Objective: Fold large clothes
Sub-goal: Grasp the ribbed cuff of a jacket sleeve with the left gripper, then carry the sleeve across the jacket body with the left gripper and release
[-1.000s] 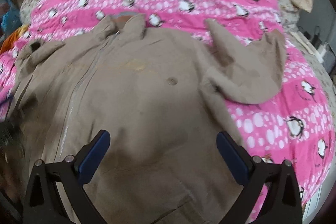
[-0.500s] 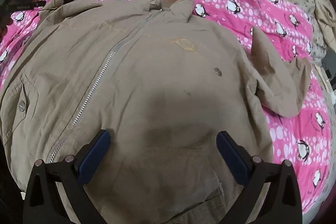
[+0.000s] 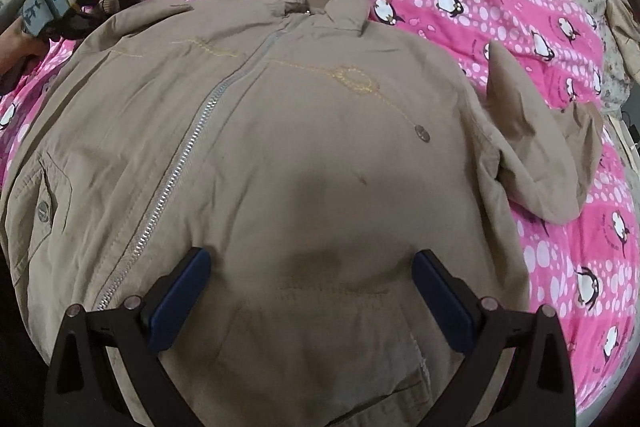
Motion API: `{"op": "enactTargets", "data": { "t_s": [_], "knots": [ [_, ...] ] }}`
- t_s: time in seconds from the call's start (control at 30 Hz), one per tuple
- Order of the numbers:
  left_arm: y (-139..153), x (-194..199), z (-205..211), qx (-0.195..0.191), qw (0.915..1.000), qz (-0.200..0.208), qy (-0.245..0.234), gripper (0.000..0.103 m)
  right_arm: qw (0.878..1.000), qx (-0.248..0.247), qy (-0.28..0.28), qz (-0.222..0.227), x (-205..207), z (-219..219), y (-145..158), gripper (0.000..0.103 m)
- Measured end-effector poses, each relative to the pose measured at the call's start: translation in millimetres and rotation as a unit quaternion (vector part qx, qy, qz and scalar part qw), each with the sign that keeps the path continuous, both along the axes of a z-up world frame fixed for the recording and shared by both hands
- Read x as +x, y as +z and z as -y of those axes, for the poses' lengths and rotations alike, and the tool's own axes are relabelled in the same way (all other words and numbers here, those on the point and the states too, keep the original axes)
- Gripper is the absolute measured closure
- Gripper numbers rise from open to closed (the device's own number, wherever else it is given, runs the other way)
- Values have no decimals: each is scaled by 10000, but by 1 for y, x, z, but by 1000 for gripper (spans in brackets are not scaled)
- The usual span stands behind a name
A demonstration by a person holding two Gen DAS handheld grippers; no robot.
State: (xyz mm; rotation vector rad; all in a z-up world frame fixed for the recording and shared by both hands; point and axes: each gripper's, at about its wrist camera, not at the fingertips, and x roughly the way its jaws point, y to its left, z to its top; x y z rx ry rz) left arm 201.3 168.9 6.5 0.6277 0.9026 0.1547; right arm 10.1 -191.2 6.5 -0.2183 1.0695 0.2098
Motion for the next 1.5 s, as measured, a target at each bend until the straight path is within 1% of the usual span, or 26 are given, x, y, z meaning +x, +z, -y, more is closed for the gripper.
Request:
{"op": "enactTargets", "data": {
  "t_s": [0.03,0.13,0.2,0.23,0.3,0.37,0.43,0.53,0.57,0.63,0.67,0.7,0.77,0.9,0.93,0.97,1.03,1.07,1.1,1.17,1.23,1.33,1.4,1.43,1.47,1.5],
  "knots": [
    [7,-4,1,-190,9998,98,9,100,10000,4,-3,2,0,0,0,0],
    [41,-17,8,-755,9967,277,-76,101,9998,121,-37,127,-4,3,8,1],
    [73,-28,14,-1131,9924,475,-112,101,9995,187,-68,257,-9,6,15,1],
    [92,-33,16,-1442,9881,530,-85,101,9993,205,-94,311,-11,9,17,1],
    [119,-39,24,-2093,9760,595,5,101,9990,225,-166,352,-15,16,20,1],
    [138,-48,46,-2719,9603,624,16,101,9987,221,-268,372,-20,24,22,1],
    [139,-54,75,-3059,9504,561,-95,101,9979,274,-391,444,-33,36,28,1],
    [120,-64,136,-3444,9376,419,-249,101,9960,290,-544,642,-52,53,34,1],
    [109,-68,163,-3667,9292,352,-294,101,9952,318,-641,667,-60,62,33,1],
    [92,-69,199,-3981,9165,241,-312,101,9946,356,-740,637,-67,74,31,1],
    [79,-69,225,-4204,9068,93,-311,101,9942,329,-801,641,-71,82,30,1],
    [71,-67,242,-4325,9010,-22,-324,101,9939,296,-841,656,-73,87,30,1],
    [54,-67,288,-4413,8957,-278,-463,101,9927,229,-966,689,-77,102,28,1],
    [31,-72,347,-4479,8902,-544,-629,101,9906,241,-1171,666,-81,127,26,1],
    [25,-72,356,-4426,8925,-584,-647,101,9902,262,-1202,659,-83,131,26,1],
    [18,-73,365,-4307,8982,-619,-625,101,9898,288,-1228,660,-84,135,26,1],
    [7,-77,369,-4186,9036,-724,-556,100,9893,308,-1256,670,-85,142,26,1],
    [2,-77,369,-4144,9053,-786,-490,99,9892,305,-1272,663,-84,145,26,1],
    [-3,-78,366,-4163,9042,-852,-436,96,9891,310,-1279,665,-83,146,26,1],
    [-8,-82,361,-4282,8971,-990,-454,93,9886,320,-1295,692,-84,145,27,1],
    [-6,-91,355,-4317,8940,-1054,-582,92,9876,325,-1332,767,-82,145,29,1],
    [4,-117,337,-4486,8803,-1230,-930,92,9838,386,-1491,920,-80,146,35,1],
    [11,-131,316,-4624,8713,-1236,-1086,92,9797,454,-1662,1023,-77,149,38,1],
    [16,-136,301,-4620,8725,-1118,-1128,91,9782,484,-1720,1061,-76,150,40,1],
    [22,-139,283,-4531,8799,-931,-1086,92,9759,540,-1791,1122,-74,150,42,1],
    [30,-138,260,-4396,8913,-618,-928,92,9735,614,-1838,1215,-71,149,45,1]
  ]
}}
